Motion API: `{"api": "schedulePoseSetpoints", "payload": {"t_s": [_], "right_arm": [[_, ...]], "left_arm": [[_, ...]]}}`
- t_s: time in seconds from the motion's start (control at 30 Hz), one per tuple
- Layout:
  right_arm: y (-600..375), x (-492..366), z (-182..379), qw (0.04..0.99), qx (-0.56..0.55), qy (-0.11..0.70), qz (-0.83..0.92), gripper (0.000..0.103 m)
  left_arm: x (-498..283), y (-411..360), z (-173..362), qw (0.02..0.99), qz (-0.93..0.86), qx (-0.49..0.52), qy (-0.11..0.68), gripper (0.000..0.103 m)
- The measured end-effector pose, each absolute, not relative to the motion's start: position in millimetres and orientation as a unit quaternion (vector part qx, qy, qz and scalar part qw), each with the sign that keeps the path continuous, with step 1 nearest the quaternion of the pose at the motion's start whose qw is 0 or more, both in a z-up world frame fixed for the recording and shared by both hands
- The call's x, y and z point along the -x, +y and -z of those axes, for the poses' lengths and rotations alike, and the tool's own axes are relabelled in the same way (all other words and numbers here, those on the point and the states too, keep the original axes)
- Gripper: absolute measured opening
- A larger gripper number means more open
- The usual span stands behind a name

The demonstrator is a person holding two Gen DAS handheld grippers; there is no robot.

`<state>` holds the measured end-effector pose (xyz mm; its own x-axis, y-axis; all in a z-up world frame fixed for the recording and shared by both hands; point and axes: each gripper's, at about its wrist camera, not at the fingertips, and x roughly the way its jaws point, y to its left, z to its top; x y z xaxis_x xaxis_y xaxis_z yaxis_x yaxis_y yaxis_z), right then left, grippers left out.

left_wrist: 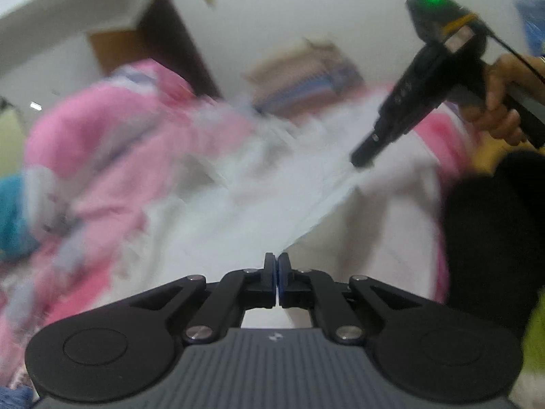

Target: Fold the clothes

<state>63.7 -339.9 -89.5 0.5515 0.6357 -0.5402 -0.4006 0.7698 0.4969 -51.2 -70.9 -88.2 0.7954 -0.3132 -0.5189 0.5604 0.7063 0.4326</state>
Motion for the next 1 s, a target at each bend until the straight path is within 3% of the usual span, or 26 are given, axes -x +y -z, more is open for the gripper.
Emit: {"api": "schedulePoseSetpoints", "payload": {"t_s": [0.1, 0.27, 0.5, 0.57, 0.73, 1.0], "right_arm": [[-353, -52, 114, 0.857, -0.177, 0.394, -0.280, 0.002], [-371, -39, 107, 0.861, -0.204, 0.374, -0.279, 0.009], [-332, 3, 81, 0.884, -0.039, 0.331, -0.326, 0.012], [-306, 21, 80, 0.870, 0.028, 0.325, -0.369, 0.024], [-251, 47, 83, 0.849, 0.143, 0.286, -0.420, 0.034], [-211, 48, 110, 0.824, 0.220, 0.306, -0.422, 0.030]], "left_arm": [[53, -70, 95, 0.890, 0.261, -0.287, 0.241, 0.002], [45, -58, 97, 0.894, 0.259, -0.243, 0.273, 0.002], [12, -34, 82, 0.900, 0.258, -0.102, 0.337, 0.002], [6, -30, 79, 0.898, 0.261, -0.079, 0.345, 0.002], [-2, -22, 74, 0.896, 0.268, -0.040, 0.353, 0.002], [-16, -10, 65, 0.888, 0.279, 0.023, 0.364, 0.002]]}}
